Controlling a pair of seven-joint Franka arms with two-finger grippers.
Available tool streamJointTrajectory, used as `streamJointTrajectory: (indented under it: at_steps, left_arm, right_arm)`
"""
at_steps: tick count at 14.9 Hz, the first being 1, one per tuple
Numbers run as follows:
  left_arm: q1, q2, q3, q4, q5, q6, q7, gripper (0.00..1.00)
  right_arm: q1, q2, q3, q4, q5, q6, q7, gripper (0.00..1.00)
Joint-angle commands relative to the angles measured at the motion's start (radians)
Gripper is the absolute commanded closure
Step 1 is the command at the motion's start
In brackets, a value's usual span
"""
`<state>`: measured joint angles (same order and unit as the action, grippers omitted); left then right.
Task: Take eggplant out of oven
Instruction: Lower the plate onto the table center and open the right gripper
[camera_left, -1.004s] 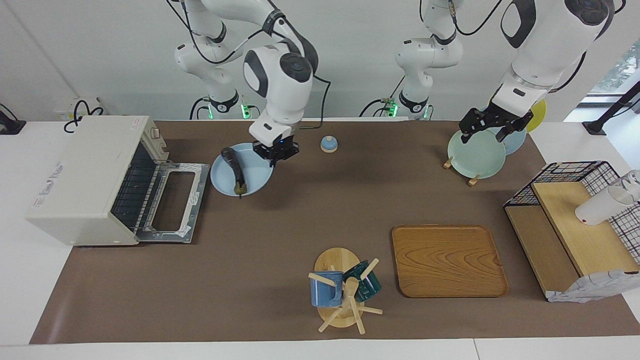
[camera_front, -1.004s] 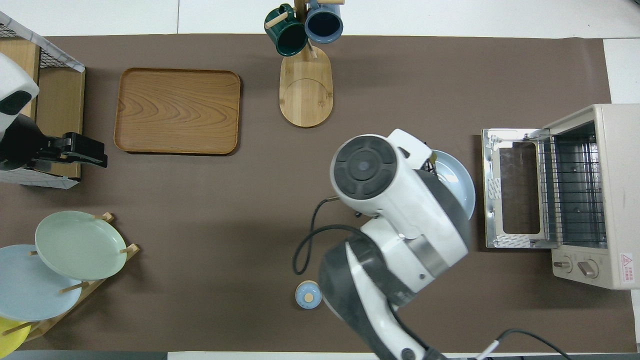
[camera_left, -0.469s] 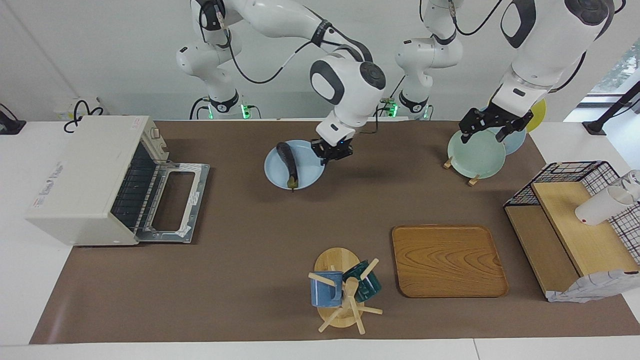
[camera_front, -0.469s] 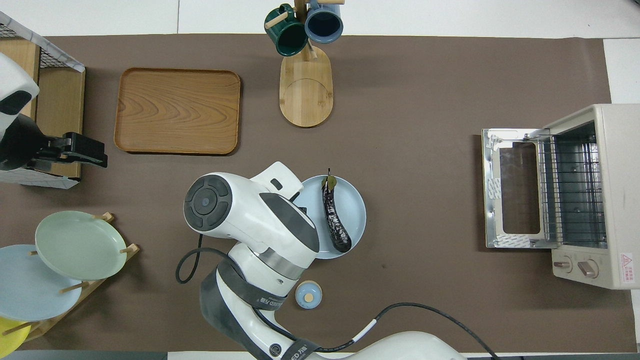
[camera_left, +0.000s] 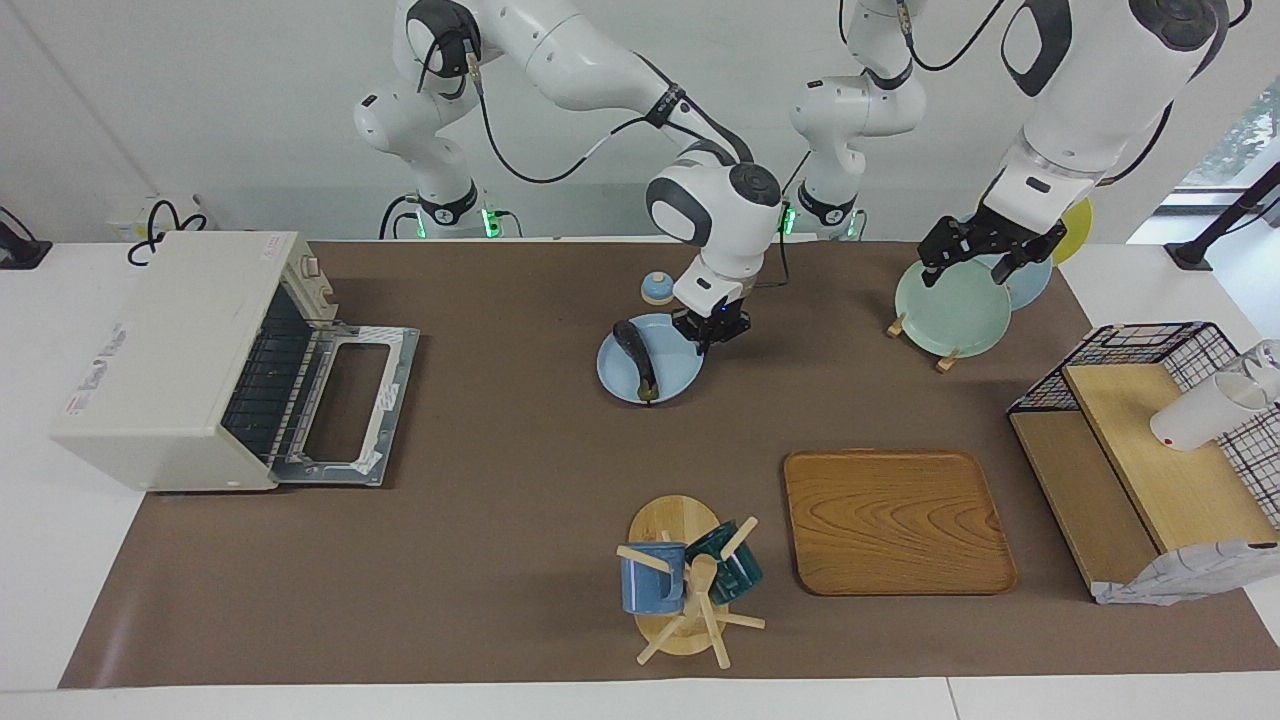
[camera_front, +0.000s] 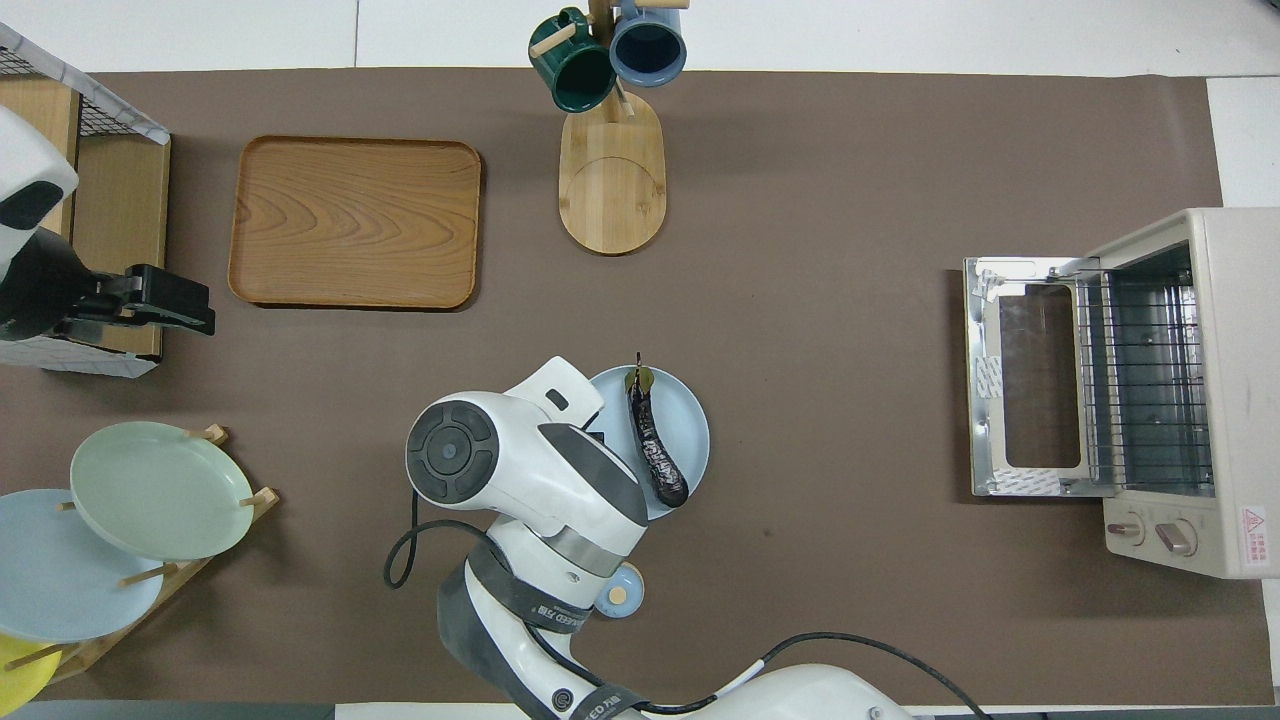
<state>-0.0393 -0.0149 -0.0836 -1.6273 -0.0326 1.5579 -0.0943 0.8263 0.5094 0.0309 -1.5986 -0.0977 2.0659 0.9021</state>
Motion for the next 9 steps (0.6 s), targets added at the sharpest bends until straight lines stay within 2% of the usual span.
streamJointTrajectory:
  at_steps: [1, 3, 5, 6, 7, 9]
  left_arm:
    - [0.01, -0.02, -0.005, -0.016, 0.003, -0.009, 0.008, 0.0]
    - [0.01, -0.02, -0.005, -0.016, 0.003, -0.012, 0.005, 0.0]
    - [0.01, -0.02, -0.005, -0.017, 0.003, -0.012, 0.005, 0.0]
    - [0.01, -0.02, -0.005, -0.017, 0.003, -0.012, 0.004, 0.0]
    - [0.01, -0.02, -0.005, -0.019, 0.003, -0.012, 0.004, 0.0]
    - [0.01, -0.022, -0.005, -0.02, 0.003, -0.012, 0.004, 0.0]
  right_arm:
    - [-0.004, -0.037, 0.012, -0.05, 0.019, 0.112, 0.012, 1.0]
    - [-0.012, -0.026, 0.012, -0.05, 0.079, 0.219, 0.017, 1.0]
    - [-0.029, -0.026, 0.009, -0.043, 0.075, 0.203, 0.011, 0.86]
    - [-0.036, -0.029, 0.007, -0.028, 0.064, 0.176, -0.003, 0.82]
    - [-0.039, -0.025, 0.006, 0.004, 0.046, 0.149, -0.023, 0.65]
    - [-0.053, -0.026, 0.006, 0.02, 0.004, 0.129, -0.098, 0.37]
